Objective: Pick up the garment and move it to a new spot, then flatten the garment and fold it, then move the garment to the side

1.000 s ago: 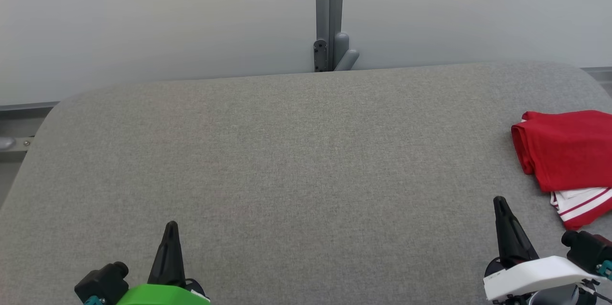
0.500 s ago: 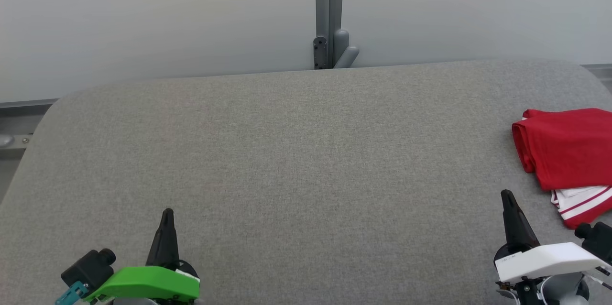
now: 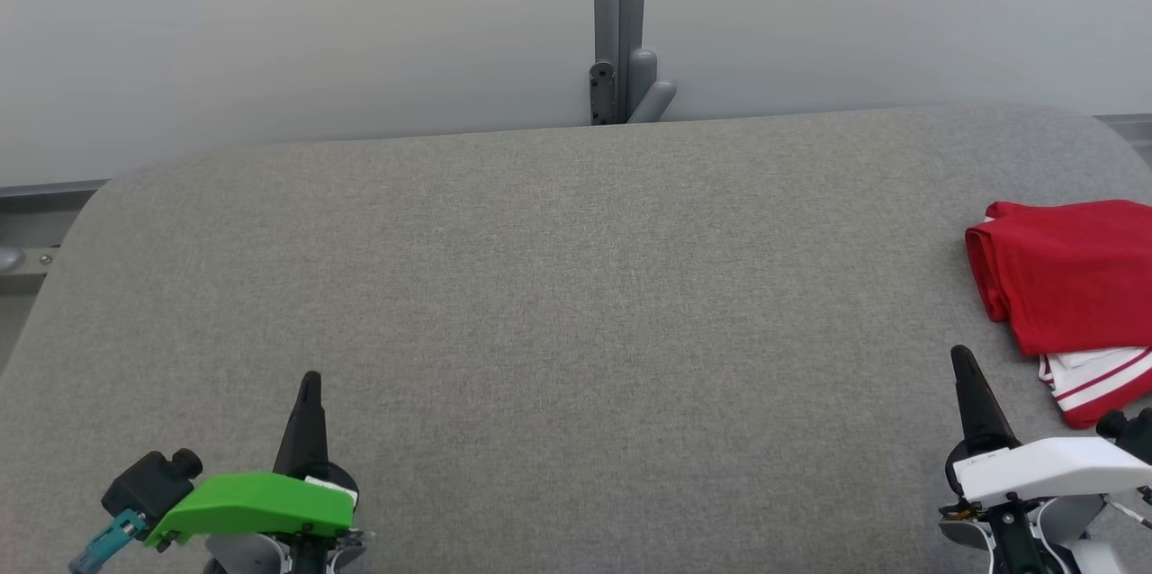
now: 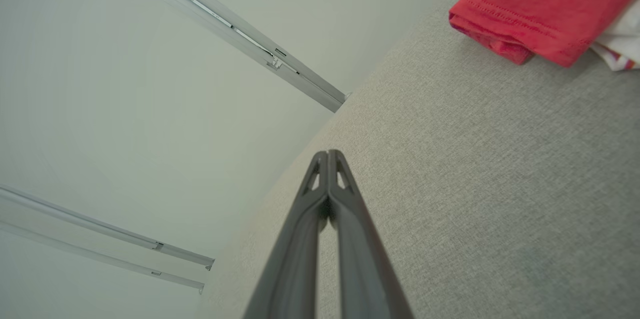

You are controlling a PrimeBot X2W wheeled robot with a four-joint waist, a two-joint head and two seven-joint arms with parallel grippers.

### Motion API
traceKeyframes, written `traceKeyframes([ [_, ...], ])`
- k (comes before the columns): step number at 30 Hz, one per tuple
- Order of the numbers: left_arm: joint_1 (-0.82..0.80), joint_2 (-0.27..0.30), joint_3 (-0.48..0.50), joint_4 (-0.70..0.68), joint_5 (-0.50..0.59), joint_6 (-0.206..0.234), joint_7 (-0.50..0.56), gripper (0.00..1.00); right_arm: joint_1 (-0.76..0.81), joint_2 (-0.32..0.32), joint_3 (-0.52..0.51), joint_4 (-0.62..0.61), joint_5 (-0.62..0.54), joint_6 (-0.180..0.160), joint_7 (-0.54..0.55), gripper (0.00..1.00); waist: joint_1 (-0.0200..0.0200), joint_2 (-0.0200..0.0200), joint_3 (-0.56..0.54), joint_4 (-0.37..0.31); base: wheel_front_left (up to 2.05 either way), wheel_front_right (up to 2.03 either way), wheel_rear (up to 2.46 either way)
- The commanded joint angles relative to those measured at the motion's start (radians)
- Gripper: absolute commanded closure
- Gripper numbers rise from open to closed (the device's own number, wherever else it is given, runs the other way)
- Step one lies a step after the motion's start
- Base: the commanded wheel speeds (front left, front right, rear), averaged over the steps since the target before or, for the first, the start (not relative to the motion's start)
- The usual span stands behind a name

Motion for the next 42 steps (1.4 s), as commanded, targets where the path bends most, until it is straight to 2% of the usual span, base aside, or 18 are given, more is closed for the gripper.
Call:
traceKeyframes([
  [1, -0.036, 0.008, 0.009, 0.001, -0.041, -0.009, 0.009, 1.0, -0.028, -0.007, -0.008, 0.0, 0.041, 0.0, 0.01, 1.0, 0.0, 0.0, 0.001, 0.0, 0.0, 0.0, 0.0],
  [42, -0.165, 0.003, 0.06, 0.106, -0.416, -0.059, 0.102, 1.0, -0.124, -0.006, -0.078, 0.097, 0.438, 0.0, 0.12, 1.0, 0.0, 0.0, 0.024, 0.0, 0.0, 0.0, 0.0],
])
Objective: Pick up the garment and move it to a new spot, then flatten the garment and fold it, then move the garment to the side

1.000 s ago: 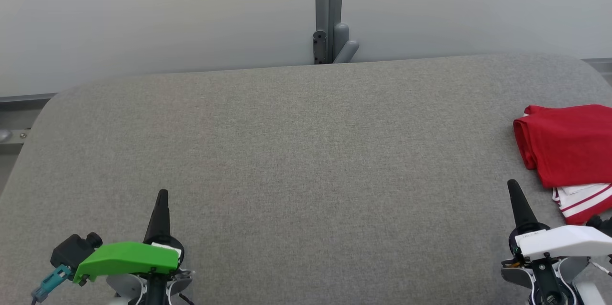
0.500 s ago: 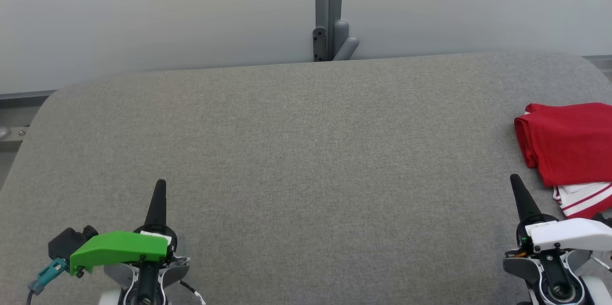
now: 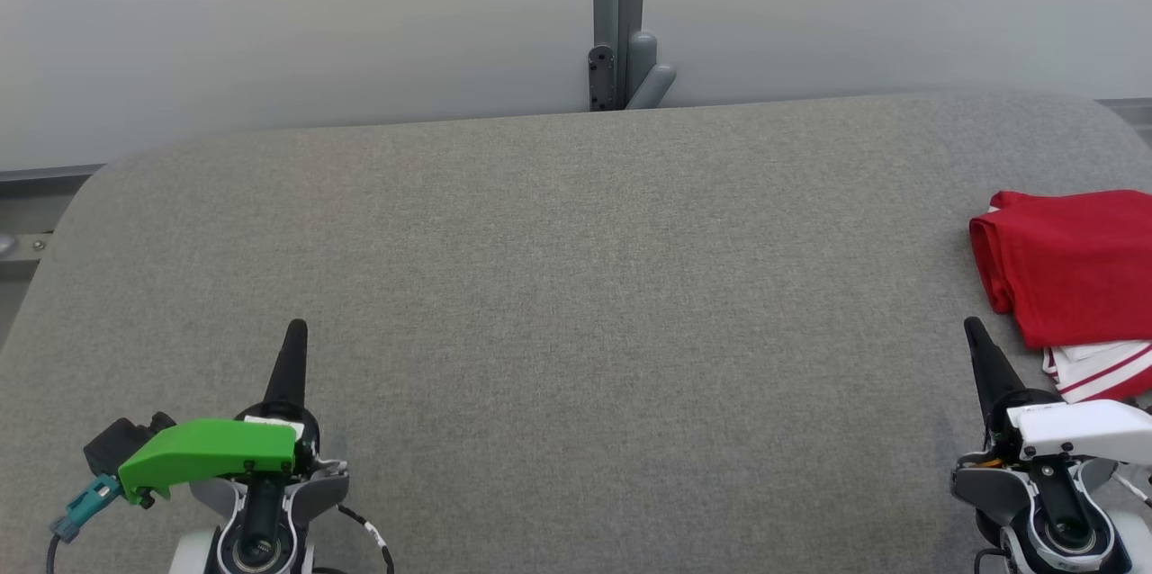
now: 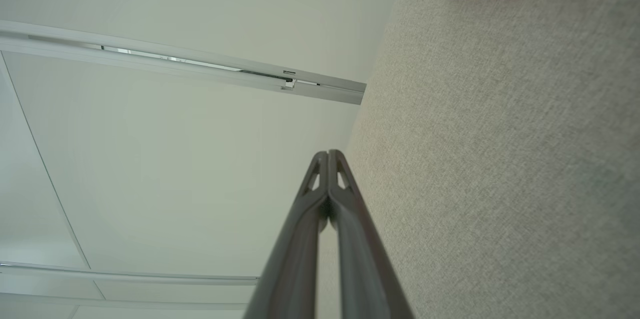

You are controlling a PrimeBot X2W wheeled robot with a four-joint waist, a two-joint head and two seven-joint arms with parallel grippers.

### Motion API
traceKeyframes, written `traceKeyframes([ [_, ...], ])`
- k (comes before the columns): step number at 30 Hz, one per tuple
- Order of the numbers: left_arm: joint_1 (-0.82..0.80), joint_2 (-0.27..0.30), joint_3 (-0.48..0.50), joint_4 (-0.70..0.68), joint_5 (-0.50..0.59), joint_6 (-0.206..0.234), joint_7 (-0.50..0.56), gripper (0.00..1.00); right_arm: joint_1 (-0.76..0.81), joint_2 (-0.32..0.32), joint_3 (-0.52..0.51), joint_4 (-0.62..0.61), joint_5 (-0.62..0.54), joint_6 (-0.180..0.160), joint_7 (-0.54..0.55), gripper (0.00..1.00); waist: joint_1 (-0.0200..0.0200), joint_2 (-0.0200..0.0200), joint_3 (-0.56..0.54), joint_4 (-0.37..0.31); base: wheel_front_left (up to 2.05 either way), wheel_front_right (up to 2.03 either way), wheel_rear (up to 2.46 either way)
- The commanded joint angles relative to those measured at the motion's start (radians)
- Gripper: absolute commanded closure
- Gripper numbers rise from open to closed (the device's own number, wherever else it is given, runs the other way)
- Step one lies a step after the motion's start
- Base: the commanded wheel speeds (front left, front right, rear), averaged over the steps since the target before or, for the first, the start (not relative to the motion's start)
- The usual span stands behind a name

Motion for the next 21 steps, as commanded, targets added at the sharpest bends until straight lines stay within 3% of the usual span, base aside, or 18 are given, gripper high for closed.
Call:
traceKeyframes([
  [1, -0.029, 0.004, 0.006, 0.002, -0.021, -0.008, 0.007, 1.0, -0.021, -0.004, -0.006, 0.003, 0.026, 0.001, 0.009, 1.0, 0.0, 0.0, 0.001, 0.0, 0.0, 0.0, 0.0],
  [21, -0.079, 0.0, 0.028, 0.043, -0.168, -0.026, 0.042, 1.0, -0.059, 0.001, -0.038, 0.041, 0.175, 0.0, 0.054, 1.0, 0.0, 0.0, 0.012, 0.0, 0.0, 0.0, 0.0],
])
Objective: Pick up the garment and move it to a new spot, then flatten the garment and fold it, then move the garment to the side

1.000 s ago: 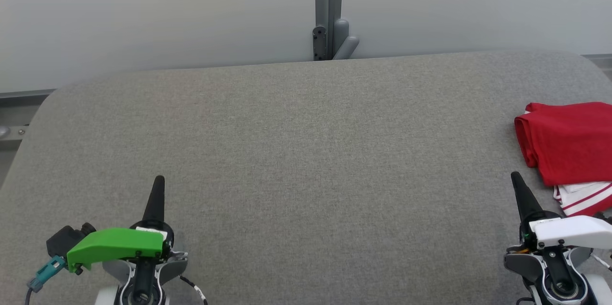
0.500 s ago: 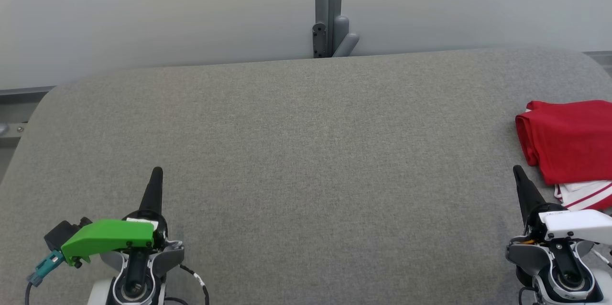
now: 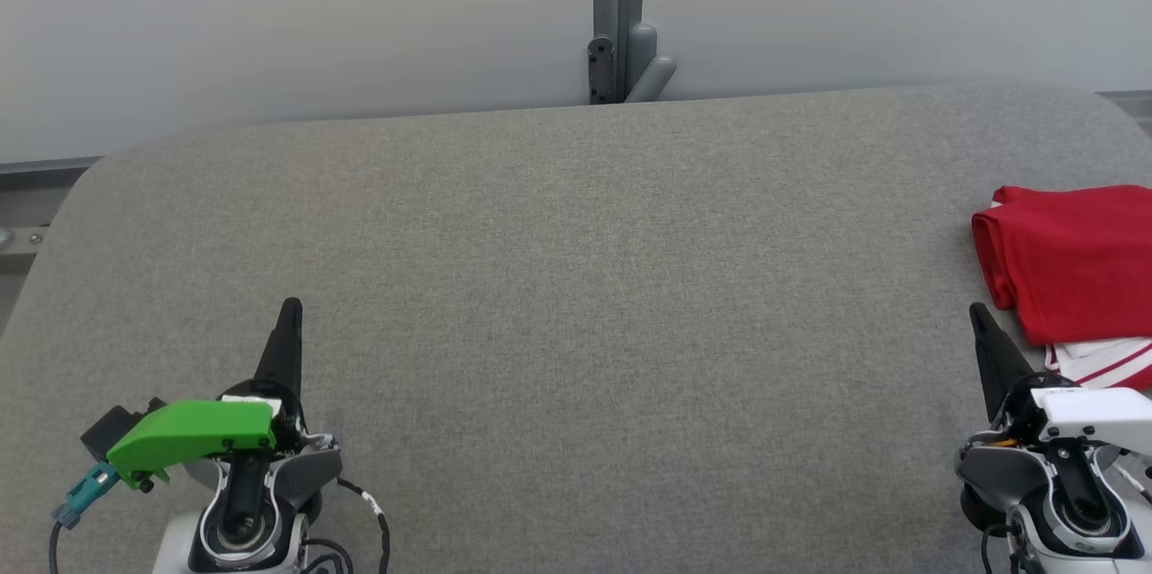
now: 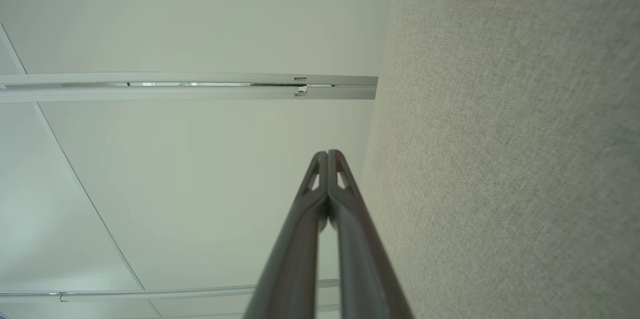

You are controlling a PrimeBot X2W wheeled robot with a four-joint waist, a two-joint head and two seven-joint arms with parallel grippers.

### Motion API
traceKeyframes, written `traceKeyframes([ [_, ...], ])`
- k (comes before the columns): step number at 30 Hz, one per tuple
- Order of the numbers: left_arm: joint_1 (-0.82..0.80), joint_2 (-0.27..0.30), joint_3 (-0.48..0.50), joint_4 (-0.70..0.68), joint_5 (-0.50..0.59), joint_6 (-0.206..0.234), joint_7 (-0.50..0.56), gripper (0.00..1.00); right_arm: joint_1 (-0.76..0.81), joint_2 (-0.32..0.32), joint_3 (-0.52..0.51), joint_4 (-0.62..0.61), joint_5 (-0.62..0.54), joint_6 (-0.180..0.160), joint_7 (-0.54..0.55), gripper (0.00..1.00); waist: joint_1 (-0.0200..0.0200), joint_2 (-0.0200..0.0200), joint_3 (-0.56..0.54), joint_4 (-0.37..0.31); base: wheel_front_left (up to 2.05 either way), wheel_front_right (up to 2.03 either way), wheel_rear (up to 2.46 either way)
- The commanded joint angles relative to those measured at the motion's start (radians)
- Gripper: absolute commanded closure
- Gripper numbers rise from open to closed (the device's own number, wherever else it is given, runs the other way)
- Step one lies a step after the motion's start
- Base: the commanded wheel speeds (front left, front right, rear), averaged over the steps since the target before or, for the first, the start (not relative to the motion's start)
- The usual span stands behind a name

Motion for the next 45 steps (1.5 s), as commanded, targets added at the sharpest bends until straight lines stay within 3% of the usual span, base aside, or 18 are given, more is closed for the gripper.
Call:
traceKeyframes([
  [1, -0.025, 0.003, 0.004, 0.003, -0.021, -0.005, 0.004, 1.0, -0.017, -0.001, -0.004, 0.003, 0.016, 0.0, 0.006, 1.0, 0.0, 0.0, 0.0, 0.0, 0.0, 0.0, 0.0],
  [8, -0.039, 0.002, 0.011, 0.016, -0.062, -0.012, 0.017, 1.0, -0.027, 0.001, -0.015, 0.016, 0.06, 0.0, 0.02, 1.0, 0.0, 0.0, 0.005, 0.0, 0.0, 0.0, 0.0],
  [45, -0.037, -0.003, 0.019, 0.016, -0.052, -0.011, 0.02, 1.0, -0.03, 0.013, -0.032, 0.016, 0.041, 0.0, 0.034, 1.0, 0.0, 0.0, 0.005, 0.0, 0.0, 0.0, 0.0],
])
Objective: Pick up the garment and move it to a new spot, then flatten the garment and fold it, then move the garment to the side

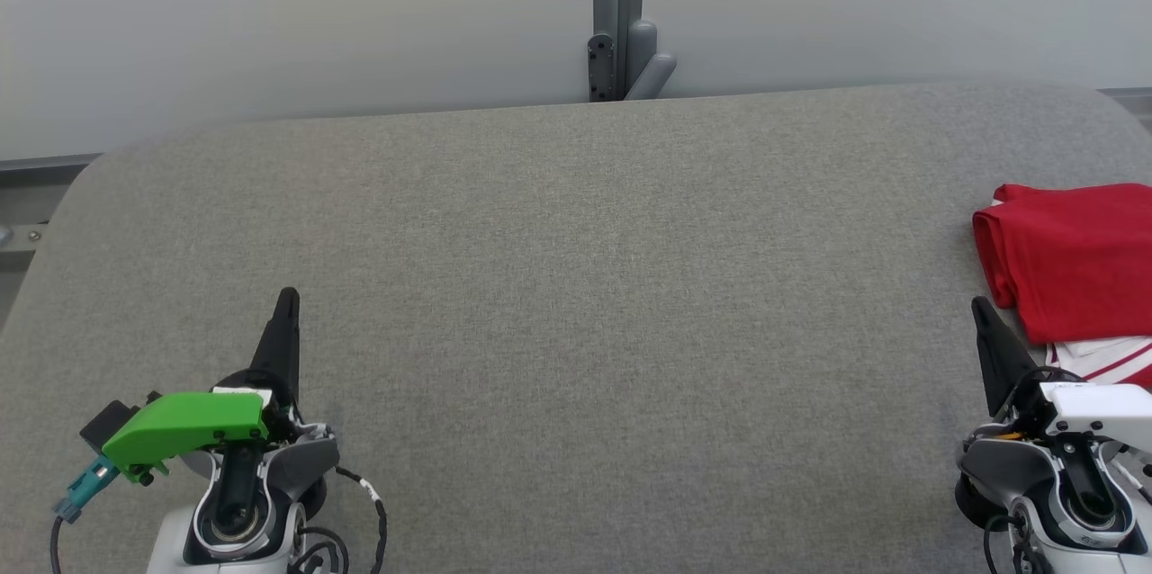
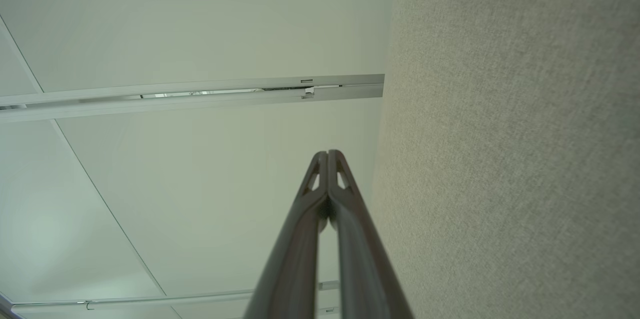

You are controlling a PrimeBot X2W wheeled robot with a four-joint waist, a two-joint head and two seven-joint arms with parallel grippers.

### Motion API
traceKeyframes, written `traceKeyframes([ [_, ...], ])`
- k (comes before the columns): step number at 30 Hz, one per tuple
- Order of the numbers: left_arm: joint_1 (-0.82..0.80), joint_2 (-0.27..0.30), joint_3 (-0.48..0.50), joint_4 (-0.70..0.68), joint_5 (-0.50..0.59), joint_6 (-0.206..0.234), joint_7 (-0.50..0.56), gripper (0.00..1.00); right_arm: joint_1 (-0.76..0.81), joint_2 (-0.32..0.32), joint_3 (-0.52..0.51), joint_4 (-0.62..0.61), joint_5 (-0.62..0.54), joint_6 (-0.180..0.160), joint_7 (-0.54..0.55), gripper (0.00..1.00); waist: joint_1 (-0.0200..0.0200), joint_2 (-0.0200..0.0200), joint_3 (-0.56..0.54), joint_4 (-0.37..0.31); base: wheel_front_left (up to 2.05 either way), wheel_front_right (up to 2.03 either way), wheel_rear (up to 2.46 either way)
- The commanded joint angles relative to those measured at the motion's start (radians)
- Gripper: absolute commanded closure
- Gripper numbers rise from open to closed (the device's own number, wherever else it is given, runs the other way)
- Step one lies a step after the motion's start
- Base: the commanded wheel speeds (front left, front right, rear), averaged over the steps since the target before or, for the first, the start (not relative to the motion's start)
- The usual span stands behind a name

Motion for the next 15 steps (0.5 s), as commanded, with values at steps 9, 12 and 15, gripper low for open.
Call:
traceKeyframes([
  [9, -0.015, 0.0, 0.005, 0.001, 0.001, -0.006, 0.001, 1.0, -0.012, 0.002, -0.006, 0.003, -0.008, 0.0, 0.008, 1.0, -0.0001, 0.0, 0.0, 0.0, 0.0, 0.0, 0.0],
  [12, -0.015, 0.0, 0.006, 0.001, 0.002, -0.006, 0.002, 1.0, -0.012, 0.003, -0.008, 0.003, -0.009, 0.0, 0.008, 1.0, -0.0001, 0.0, 0.0, 0.0, 0.0, 0.0, 0.0],
  [15, -0.015, 0.0, 0.006, 0.001, 0.002, -0.006, 0.002, 1.0, -0.012, 0.004, -0.009, 0.003, -0.01, 0.0, 0.008, 1.0, -0.0001, 0.0, 0.0, 0.0, 0.0, 0.0, 0.0],
])
